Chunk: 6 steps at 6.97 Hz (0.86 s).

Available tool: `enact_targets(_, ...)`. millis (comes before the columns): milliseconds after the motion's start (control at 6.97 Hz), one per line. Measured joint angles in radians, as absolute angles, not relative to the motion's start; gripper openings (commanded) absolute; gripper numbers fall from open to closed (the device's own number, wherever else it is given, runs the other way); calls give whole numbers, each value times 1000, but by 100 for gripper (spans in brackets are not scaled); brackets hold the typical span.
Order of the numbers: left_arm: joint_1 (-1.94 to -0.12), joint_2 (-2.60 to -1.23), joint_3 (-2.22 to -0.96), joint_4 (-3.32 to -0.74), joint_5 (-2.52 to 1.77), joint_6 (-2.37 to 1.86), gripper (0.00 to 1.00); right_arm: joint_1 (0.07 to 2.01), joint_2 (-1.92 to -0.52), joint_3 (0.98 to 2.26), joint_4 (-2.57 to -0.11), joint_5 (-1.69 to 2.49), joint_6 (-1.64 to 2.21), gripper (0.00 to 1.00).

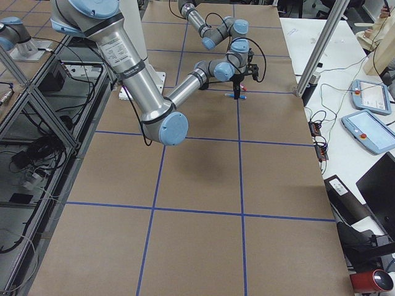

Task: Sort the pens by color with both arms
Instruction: 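Lift the red-capped marker out and place it beside the blue marker, then raise the left gripper away while the right gripper moves over the pen cup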

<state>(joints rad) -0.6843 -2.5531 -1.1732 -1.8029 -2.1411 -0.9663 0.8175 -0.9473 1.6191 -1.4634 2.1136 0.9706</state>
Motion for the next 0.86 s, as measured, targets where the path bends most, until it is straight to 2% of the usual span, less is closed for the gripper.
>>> enact_targets(144,-682,-2553,-1176,-1802,-2139,-969,80,818,-947,1622,-1463,2113,971,100)
enact_targets(287,-682,-2553,-1184,-1801,-2137,-980,99,819,-947,1627,-1463,2113,975,100)
enact_targets(574,-710,-2549,-1231,-1793,-2139,-1015,99,816,-925,1631,-1465,2112,1028,100)
enact_targets(861,-775,-2484,-1346,-1722,-2145,-989,99,804,-856,1612,-1476,2108,1171,100)
